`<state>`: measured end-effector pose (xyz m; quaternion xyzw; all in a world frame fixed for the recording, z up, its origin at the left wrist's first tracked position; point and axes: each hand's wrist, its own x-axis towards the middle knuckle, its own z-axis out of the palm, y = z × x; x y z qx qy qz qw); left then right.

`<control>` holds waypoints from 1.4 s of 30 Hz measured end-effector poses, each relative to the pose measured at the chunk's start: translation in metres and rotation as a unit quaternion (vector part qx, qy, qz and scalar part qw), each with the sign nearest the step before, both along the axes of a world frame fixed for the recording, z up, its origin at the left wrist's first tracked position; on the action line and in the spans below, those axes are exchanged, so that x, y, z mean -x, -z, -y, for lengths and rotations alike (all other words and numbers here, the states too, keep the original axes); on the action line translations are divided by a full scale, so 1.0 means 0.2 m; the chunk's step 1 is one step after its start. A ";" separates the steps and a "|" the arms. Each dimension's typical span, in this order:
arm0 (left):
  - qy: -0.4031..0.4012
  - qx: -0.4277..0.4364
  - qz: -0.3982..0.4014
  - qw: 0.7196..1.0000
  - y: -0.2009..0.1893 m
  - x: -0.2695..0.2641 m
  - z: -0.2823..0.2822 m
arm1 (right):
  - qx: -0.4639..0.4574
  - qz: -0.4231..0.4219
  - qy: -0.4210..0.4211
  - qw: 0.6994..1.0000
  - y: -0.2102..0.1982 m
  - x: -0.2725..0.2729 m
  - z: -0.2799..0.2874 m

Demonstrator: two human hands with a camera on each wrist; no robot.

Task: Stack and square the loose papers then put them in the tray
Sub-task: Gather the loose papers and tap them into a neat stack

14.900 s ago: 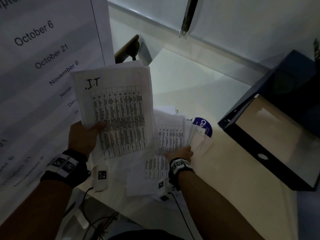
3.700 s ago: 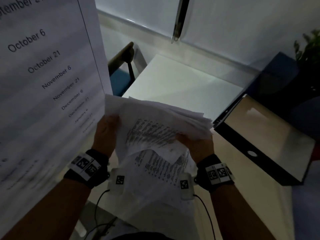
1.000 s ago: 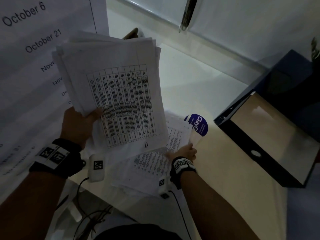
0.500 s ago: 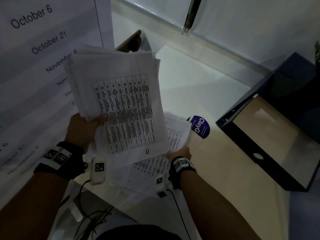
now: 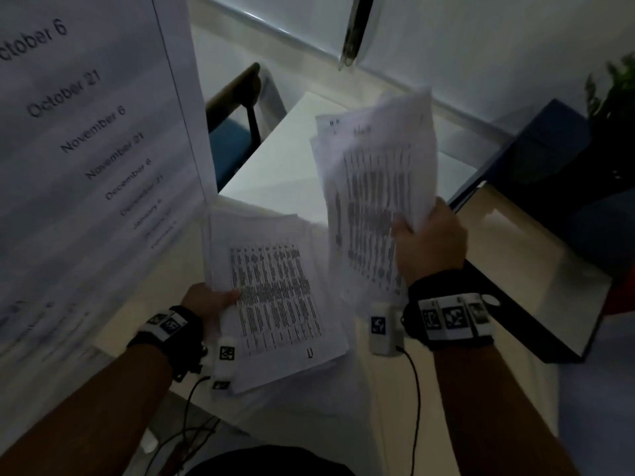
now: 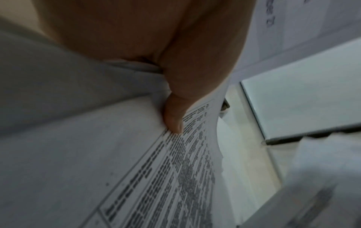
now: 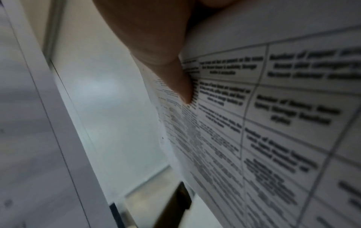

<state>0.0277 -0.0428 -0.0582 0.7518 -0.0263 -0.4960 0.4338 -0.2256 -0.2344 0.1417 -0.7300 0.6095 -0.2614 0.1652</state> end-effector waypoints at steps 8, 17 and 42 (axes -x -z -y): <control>0.104 -0.034 0.133 0.985 -0.05 0.09 0.05 | -0.132 0.209 -0.093 0.965 -0.01 -0.04 0.06; -0.047 0.021 -0.114 0.992 0.02 0.00 0.04 | -0.351 -0.011 -0.048 0.935 1.02 -0.22 -0.11; 0.050 0.264 0.333 0.904 -0.67 0.07 0.09 | -0.191 0.396 -0.122 0.890 0.24 -0.07 -0.18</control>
